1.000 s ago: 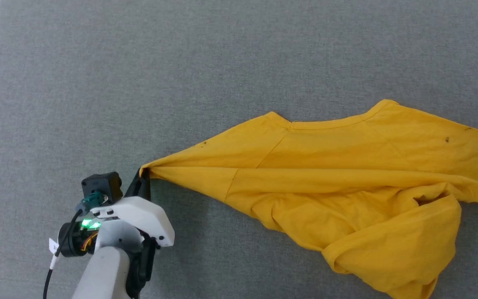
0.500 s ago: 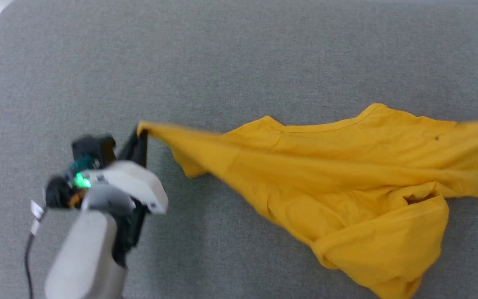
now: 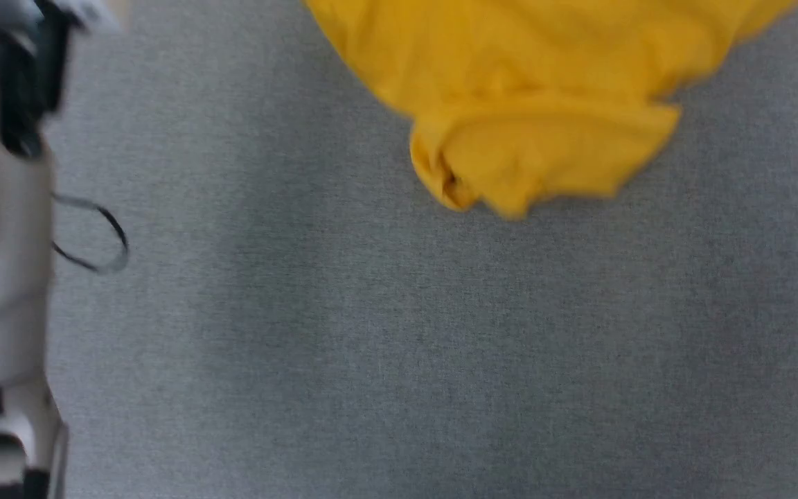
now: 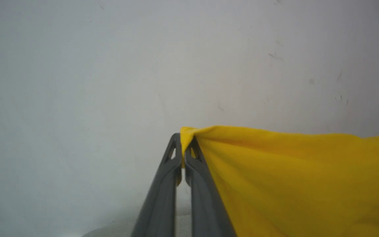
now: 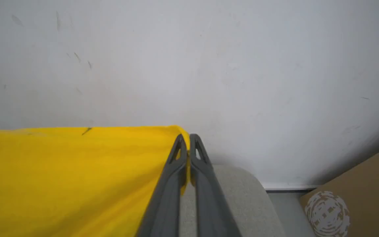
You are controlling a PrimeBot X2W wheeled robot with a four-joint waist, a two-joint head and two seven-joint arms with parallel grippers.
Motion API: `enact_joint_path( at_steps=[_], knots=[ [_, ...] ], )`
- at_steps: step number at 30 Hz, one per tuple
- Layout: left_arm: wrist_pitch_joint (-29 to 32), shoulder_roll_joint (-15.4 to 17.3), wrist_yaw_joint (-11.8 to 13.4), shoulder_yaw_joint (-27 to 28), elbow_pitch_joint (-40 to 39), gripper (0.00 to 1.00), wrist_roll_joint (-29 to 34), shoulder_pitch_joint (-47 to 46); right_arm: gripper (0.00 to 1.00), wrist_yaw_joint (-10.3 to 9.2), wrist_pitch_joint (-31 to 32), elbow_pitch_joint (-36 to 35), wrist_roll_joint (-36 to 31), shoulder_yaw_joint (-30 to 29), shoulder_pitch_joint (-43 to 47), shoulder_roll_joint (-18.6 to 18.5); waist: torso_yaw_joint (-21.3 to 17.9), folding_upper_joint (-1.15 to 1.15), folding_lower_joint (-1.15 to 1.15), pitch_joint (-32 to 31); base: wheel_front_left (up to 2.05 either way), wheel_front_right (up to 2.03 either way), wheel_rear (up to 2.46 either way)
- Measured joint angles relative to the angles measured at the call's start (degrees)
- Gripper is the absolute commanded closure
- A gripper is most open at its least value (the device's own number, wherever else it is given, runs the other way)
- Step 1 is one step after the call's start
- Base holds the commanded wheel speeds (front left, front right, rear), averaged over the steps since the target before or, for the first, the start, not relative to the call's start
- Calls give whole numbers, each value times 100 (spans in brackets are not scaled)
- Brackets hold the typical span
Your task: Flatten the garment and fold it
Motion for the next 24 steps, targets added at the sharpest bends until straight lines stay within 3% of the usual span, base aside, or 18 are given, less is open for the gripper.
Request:
enact_joint_path(
  at_steps=[7,17,21,24],
  knots=[
    [-264,69,155,200,628,100,86,-1573,100,0,-959,299,-258,472,-1632,-8,-209,0,1,437,0,0,0],
    [-1377,132,505,336,960,100,389,-3034,100,1,-2718,915,-888,292,-3500,332,-504,0,0,817,0,0,0],
    [-1563,130,477,316,1137,100,386,-3146,100,1,-3284,1226,-981,287,-3691,334,-490,0,-1,844,0,0,0],
    [-1534,138,320,163,1347,100,388,-3057,100,1,-3418,1566,-894,379,-3578,310,-437,0,-1,851,0,0,0]
  ],
)
